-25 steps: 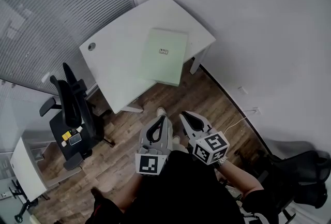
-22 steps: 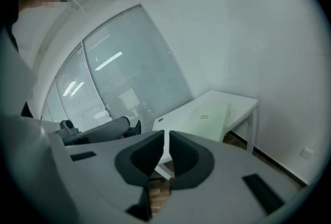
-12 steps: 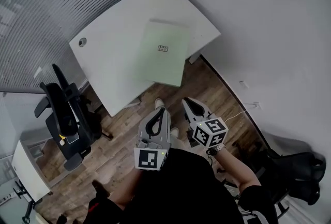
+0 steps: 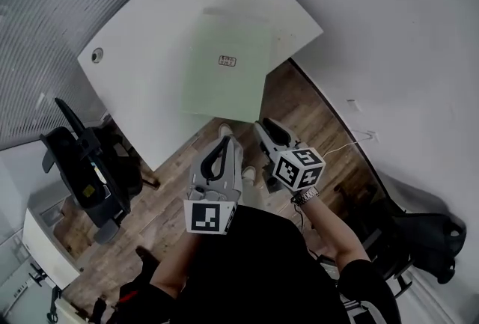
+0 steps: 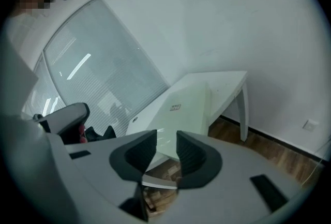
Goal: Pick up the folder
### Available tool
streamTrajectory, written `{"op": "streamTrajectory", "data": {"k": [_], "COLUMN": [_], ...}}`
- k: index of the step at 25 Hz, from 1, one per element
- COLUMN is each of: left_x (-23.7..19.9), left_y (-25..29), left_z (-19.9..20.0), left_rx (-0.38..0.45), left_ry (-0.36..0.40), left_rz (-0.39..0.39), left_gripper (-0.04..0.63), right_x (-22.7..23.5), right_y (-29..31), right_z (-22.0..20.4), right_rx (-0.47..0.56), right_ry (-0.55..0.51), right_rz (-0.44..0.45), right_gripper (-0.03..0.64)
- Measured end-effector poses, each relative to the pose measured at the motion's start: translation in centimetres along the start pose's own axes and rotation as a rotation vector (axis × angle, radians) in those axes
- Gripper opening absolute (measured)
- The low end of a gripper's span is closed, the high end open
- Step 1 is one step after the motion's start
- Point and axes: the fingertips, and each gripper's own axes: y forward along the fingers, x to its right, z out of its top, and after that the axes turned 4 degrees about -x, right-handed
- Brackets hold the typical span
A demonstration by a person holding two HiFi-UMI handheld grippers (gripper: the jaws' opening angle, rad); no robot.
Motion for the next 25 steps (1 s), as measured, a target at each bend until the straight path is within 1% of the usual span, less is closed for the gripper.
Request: {"op": "streamTrajectory", "data": {"k": [3, 5, 8, 11, 13, 17, 20, 25], "left_x": [-1.1, -1.7, -2.2, -2.9, -3.4, -4.0, -4.8, -6.2], "left_y": [1.5, 2.4, 3.6, 4.6, 5.1, 5.5, 5.8, 6.3], "left_z": [0.0, -0.1, -0.6, -0.7, -0.9, -1.9, -2.6, -3.0], "left_rx": [-0.003, -0.001, -0.033, -0.014, -0.013, -0.043, -0.06, -0.072], "left_ry": [-0.005, -0.004, -0.023, -0.008, -0.002, -0.026, -0.032, -0.041], "left_rz": [0.008, 0.012, 0.006, 0.004, 0.006, 0.007, 0.021, 0.037], "left_gripper": [0.005, 0.005, 0.005, 0.005, 0.005, 0.005, 0.005, 0.005], "right_x": [1.8, 2.7, 4.2, 5.8, 6.6, 7.4, 7.6, 8.3], "right_y": [1.7, 2.8, 4.2, 5.3, 6.0, 7.1, 8.1, 9.3], "right_z": [-0.1, -0.2, -0.4, -0.5, -0.8, -1.4, -1.8, -2.8], "right_rx": [-0.016, -0.027, -0.033, -0.028, -0.032, -0.053, -0.066, -0.082], "right_ry": [0.078, 0.097, 0.123, 0.187, 0.239, 0.311, 0.367, 0.414], "right_rz": [-0.006, -0.004, 0.001, 0.013, 0.031, 0.095, 0.14, 0.16], "right_gripper": [0.115, 0.135, 0.167, 0.204, 0.232, 0.269, 0.284, 0.296]}}
